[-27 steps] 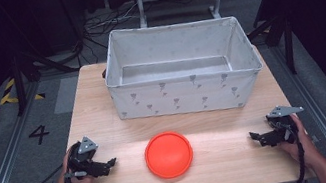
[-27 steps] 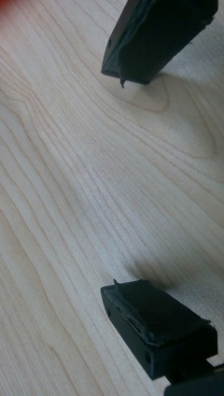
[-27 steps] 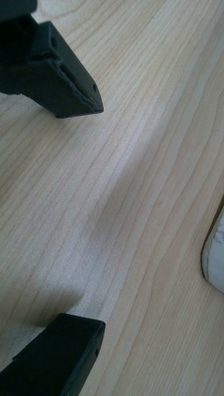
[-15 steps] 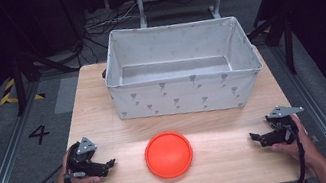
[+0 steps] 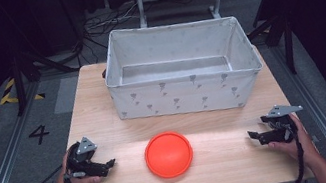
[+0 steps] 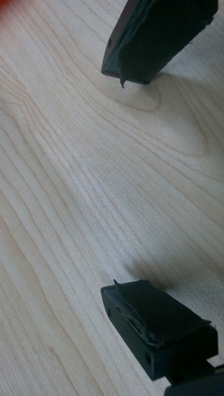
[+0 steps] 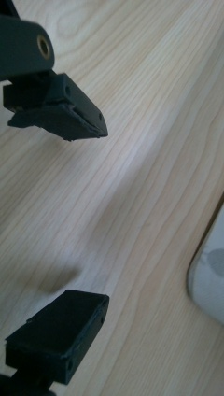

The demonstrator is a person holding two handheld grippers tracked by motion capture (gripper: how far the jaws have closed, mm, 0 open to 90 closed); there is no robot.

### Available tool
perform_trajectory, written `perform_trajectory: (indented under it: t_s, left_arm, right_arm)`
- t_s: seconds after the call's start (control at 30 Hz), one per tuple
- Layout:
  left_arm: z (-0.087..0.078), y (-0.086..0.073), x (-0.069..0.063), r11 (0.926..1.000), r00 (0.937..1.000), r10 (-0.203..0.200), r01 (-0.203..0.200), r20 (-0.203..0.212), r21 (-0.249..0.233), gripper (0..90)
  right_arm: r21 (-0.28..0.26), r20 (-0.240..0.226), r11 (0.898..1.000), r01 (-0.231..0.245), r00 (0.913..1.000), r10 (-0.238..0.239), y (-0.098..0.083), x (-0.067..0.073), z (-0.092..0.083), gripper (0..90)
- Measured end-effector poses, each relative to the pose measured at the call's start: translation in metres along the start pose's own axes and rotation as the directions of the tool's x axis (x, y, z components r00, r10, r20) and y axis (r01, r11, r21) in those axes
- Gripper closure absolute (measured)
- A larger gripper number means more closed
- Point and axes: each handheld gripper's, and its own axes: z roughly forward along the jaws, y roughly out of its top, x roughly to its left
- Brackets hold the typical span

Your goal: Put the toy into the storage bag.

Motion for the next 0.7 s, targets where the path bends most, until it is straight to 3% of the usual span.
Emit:
perform_trajectory:
  t_s: [0.33, 0.37, 0.4, 0.53, 0.57, 0.63, 0.7]
  left_arm:
    - [0.0, 0.0, 0.0, 1.0, 1.0, 0.005, -0.005, -0.003, -0.001, 0.1]
    - [0.0, 0.0, 0.0, 1.0, 1.0, 0.001, -0.001, 0.0, 0.0, 0.1]
    - [0.0, 0.0, 0.0, 1.0, 1.0, 0.005, -0.005, -0.003, -0.001, 0.1]
    - [0.0, 0.0, 0.0, 1.0, 1.0, 0.0, 0.0, 0.0, 0.0, 0.1]
    - [0.0, 0.0, 0.0, 1.0, 1.0, -0.001, 0.001, -0.001, 0.0, 0.1]
    - [0.0, 0.0, 0.0, 1.0, 1.0, -0.001, 0.001, -0.001, 0.001, 0.2]
    - [0.0, 0.0, 0.0, 1.0, 1.0, -0.001, 0.001, -0.001, 0.0, 0.2]
  right_arm:
    - [-0.075, -0.064, 0.995, 0.063, 0.9957, -0.068, 0.033, 0.031, -0.007, 17.9]
    - [-0.079, -0.056, 0.993, 0.093, 0.9936, -0.097, 0.038, 0.037, -0.006, 17.9]
    - [-0.09, -0.09, 0.988, 0.129, 0.9865, -0.137, 0.049, 0.052, -0.003, 19.2]
    - [-0.108, -0.135, 0.983, 0.147, 0.9777, -0.161, 0.062, 0.067, 0.001, 19.3]
    - [-0.117, -0.161, 0.979, 0.169, 0.9692, -0.187, 0.071, 0.08, 0.007, 19.2]
    - [-0.118, -0.171, 0.977, 0.177, 0.9657, -0.196, 0.073, 0.084, 0.009, 19.1]
    - [-0.118, -0.198, 0.973, 0.198, 0.9556, -0.219, 0.083, 0.102, 0.021, 18.4]
